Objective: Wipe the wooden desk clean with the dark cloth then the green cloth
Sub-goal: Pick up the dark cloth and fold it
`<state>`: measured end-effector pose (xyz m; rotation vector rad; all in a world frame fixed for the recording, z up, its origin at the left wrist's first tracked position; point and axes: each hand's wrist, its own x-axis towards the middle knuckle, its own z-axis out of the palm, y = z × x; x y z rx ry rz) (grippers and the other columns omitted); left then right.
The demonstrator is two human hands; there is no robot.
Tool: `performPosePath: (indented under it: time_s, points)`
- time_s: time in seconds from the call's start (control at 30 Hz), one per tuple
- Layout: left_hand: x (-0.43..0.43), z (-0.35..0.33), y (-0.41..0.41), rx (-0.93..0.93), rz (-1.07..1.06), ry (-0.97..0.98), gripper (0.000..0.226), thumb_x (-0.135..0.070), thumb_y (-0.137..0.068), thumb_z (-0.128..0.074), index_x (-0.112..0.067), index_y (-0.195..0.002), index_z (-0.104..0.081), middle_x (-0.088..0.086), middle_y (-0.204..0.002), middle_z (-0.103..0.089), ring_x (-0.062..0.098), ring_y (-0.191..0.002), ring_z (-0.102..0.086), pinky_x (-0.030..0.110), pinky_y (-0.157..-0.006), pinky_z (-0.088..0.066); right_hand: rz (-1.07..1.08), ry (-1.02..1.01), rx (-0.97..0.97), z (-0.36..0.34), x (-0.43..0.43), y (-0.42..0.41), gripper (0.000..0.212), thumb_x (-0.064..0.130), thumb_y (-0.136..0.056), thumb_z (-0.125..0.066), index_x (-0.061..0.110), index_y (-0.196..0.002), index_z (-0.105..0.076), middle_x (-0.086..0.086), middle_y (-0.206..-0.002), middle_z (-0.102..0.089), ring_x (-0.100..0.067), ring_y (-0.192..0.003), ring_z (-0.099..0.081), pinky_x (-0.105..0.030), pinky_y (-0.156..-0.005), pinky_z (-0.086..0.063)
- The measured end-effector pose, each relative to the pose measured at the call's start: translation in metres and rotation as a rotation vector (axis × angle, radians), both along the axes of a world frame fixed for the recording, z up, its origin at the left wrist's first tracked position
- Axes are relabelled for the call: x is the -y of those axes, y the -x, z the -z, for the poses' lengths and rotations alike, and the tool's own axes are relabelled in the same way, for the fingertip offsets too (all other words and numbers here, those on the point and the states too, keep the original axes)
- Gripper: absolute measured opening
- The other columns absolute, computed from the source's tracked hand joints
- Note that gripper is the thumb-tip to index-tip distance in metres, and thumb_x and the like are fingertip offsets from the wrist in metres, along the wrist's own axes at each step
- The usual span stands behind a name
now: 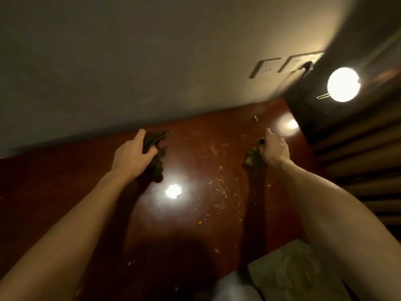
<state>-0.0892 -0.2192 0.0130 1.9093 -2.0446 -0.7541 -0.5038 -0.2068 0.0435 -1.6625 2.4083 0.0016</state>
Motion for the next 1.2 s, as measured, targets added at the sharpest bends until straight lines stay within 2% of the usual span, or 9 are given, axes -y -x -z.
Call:
performPosePath:
  time_s: [0.23,0.53,0.63,0.7,0.73,0.9,0.97,1.07,1.2]
  points:
    - [0.01,-0.001,0.107,0.005,0.153,0.001,0.026,-0.038,-0.099,-0.062,-0.028,-0.103,-0.039,-0.002,-0.082,-0.06,0.029,-0.07,-0.062,0.038,-0.062,-0.046,0.15,0.056,-0.007,0.017,-0.036,0.085,0.028,0.012,-0.099,-0.063,0.008,-0.125,-0.056,-0.019,-0.107,-0.072,-0.042,-0.103,-0.07,-0.051,-0.086,-0.059]
    - [0.012,0.004,0.244,-0.064,0.301,-0.01,0.024,-0.037,-0.101,-0.061,-0.024,-0.104,-0.042,-0.003,-0.077,-0.059,0.018,-0.061,-0.06,0.033,-0.052,-0.039,0.293,0.114,-0.068,0.033,-0.091,0.18,0.014,0.019,-0.103,-0.062,0.013,-0.114,-0.057,-0.013,-0.109,-0.072,-0.035,-0.103,-0.07,-0.042,-0.083,-0.054]
    - [0.012,0.01,0.27,-0.062,0.371,-0.02,0.023,-0.038,-0.102,-0.062,-0.026,-0.108,-0.043,-0.002,-0.078,-0.061,0.016,-0.06,-0.061,0.034,-0.051,-0.045,0.35,-0.248,0.032,0.061,-0.111,0.201,0.034,0.032,-0.105,-0.054,0.016,-0.135,-0.052,-0.017,-0.141,-0.054,-0.037,-0.131,-0.053,-0.046,-0.099,-0.049]
    - [0.013,0.013,0.282,-0.061,0.403,-0.03,0.023,-0.038,-0.102,-0.061,-0.026,-0.111,-0.043,-0.003,-0.079,-0.061,0.016,-0.06,-0.062,0.033,-0.052,-0.046,0.332,-0.617,0.155,0.077,-0.122,0.207,0.061,0.042,-0.107,-0.047,0.021,-0.161,-0.028,-0.018,-0.167,-0.021,-0.04,-0.153,-0.025,-0.054,-0.119,-0.032]
    - [0.013,0.013,0.286,-0.063,0.412,-0.035,0.024,-0.038,-0.102,-0.061,-0.026,-0.111,-0.043,-0.003,-0.078,-0.061,0.015,-0.06,-0.061,0.032,-0.052,-0.045,0.319,-0.701,0.167,0.079,-0.125,0.209,0.067,0.043,-0.107,-0.047,0.024,-0.165,-0.018,-0.015,-0.171,-0.012,-0.04,-0.157,-0.017,-0.056,-0.122,-0.026]
    - [0.017,0.005,0.297,-0.071,0.427,-0.042,0.023,-0.038,-0.103,-0.06,-0.026,-0.111,-0.042,-0.003,-0.078,-0.06,0.016,-0.06,-0.06,0.031,-0.052,-0.039,0.184,-0.522,-0.097,0.052,-0.09,0.202,0.064,0.033,-0.099,-0.062,0.018,-0.156,-0.036,-0.016,-0.16,-0.036,-0.036,-0.147,-0.036,-0.053,-0.118,-0.036]
    - [0.018,-0.003,0.296,-0.087,0.405,-0.044,0.023,-0.039,-0.103,-0.06,-0.026,-0.109,-0.042,-0.002,-0.08,-0.06,0.018,-0.063,-0.061,0.033,-0.053,-0.04,0.202,-0.343,0.048,0.033,-0.053,0.186,0.072,0.026,-0.098,-0.068,0.018,-0.16,-0.032,-0.015,-0.16,-0.035,-0.035,-0.144,-0.041,-0.048,-0.112,-0.046]
    - [0.02,-0.02,0.289,-0.202,0.27,-0.104,0.024,-0.038,-0.102,-0.06,-0.023,-0.108,-0.043,0.0,-0.084,-0.061,0.023,-0.07,-0.063,0.04,-0.058,-0.047,0.101,-0.218,0.522,-0.003,0.005,0.143,0.074,0.02,-0.094,-0.078,0.018,-0.157,-0.04,-0.009,-0.148,-0.049,-0.029,-0.129,-0.055,-0.031,-0.088,-0.053]
    - [0.021,-0.036,0.257,-0.475,0.003,-0.107,0.027,-0.03,-0.101,-0.065,-0.012,-0.116,-0.051,0.005,-0.102,-0.068,0.032,-0.098,-0.067,0.044,-0.082,-0.052,-0.226,-0.237,0.733,-0.032,0.047,0.041,0.065,0.004,-0.082,-0.083,0.013,-0.141,-0.055,-0.008,-0.127,-0.065,-0.026,-0.114,-0.066,-0.041,-0.092,-0.057]
